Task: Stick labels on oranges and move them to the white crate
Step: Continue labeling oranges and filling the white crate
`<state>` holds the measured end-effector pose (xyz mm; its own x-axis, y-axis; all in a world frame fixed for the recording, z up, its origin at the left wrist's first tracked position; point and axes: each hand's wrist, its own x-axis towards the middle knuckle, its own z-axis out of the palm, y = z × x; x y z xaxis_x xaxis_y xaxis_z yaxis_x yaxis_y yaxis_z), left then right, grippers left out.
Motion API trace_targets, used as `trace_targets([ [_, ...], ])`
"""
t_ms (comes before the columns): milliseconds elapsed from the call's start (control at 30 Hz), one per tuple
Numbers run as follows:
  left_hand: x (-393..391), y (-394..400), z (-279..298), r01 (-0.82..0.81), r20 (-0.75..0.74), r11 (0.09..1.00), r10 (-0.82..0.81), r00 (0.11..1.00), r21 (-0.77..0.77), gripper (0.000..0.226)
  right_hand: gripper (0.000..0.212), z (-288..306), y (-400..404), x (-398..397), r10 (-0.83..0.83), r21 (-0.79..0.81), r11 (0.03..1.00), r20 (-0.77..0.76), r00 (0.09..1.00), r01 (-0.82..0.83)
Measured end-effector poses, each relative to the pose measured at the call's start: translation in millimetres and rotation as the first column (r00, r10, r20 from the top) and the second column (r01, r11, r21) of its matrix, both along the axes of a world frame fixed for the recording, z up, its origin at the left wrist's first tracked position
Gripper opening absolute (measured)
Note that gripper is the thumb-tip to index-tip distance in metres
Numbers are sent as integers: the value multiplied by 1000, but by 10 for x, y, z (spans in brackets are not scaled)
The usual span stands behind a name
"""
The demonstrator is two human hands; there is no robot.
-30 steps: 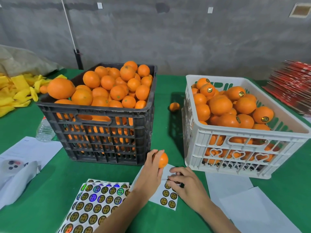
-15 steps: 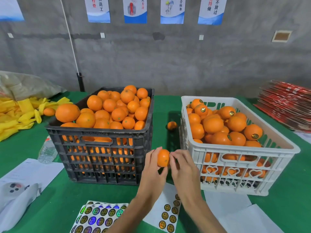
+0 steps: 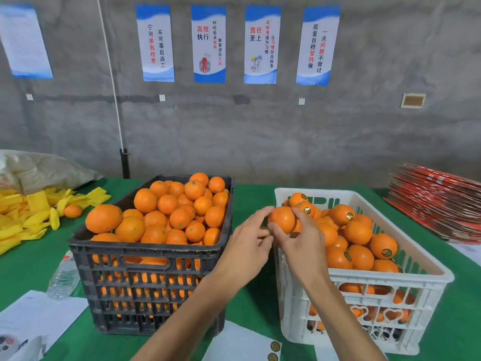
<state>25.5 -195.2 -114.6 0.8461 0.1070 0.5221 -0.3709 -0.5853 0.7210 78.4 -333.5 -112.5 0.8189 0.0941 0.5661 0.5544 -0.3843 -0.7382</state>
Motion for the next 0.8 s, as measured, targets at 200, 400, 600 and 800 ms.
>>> trace_targets([
  [200,609,933,446,-421,11,865,435,900,272,49,51,188,-384,562,-248,-281,924,72,966,259],
  [400,1074,1417,234,-78,-527,808,450,721,584,80,48,-61,-533,716,-214,-426,874,92,973,232],
  [600,1156,1458,236,-193,-419,782,504,755,593,72,39,-38,-529,706,-195,-389,888,164,967,245],
  [800,625,1073,495,-409,15,857,426,905,314,77,37,76,-223,384,115,-275,961,302,946,-29],
])
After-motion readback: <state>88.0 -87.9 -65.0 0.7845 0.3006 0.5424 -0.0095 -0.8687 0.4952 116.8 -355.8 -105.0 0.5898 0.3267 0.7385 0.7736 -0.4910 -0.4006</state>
